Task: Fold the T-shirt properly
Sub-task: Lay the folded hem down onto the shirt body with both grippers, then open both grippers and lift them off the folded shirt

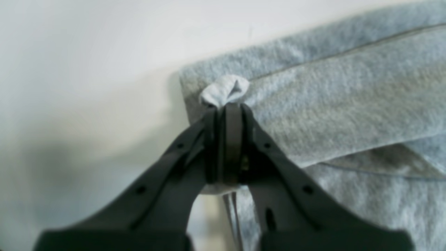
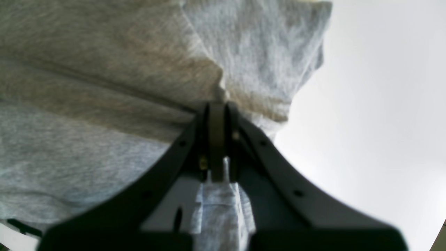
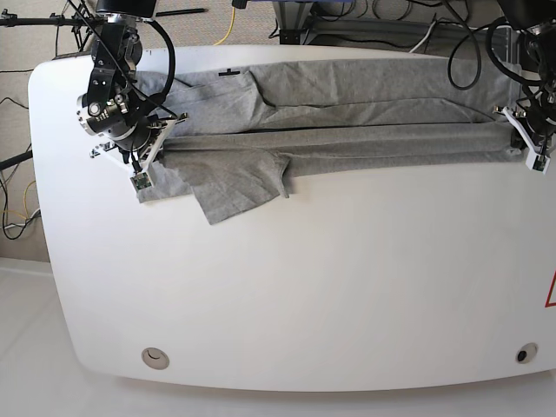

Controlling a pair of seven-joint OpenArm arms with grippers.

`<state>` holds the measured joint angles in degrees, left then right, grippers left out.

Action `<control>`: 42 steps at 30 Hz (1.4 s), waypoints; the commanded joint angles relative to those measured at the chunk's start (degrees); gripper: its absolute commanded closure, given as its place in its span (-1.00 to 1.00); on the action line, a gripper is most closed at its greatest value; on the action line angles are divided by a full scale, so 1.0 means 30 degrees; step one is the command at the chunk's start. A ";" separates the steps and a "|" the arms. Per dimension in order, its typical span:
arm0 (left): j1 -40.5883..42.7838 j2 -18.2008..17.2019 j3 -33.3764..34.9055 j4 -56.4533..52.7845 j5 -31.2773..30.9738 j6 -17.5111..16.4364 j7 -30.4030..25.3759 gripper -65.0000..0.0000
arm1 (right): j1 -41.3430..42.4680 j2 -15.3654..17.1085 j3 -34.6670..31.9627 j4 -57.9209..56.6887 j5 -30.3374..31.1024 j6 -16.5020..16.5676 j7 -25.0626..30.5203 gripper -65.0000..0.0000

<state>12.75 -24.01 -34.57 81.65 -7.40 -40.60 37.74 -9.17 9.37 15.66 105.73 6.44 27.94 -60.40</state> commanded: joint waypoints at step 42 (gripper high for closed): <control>-0.1025 0.0192 0.0584 0.1115 0.1169 0.0200 -0.0273 -0.22 | 0.1587 -0.0829 -0.0540 0.0623 0.0022 0.0411 0.0183 -0.07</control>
<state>9.74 -22.55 -32.53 83.35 -3.01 -40.12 37.74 -6.31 7.09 13.82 107.11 6.28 28.99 -60.77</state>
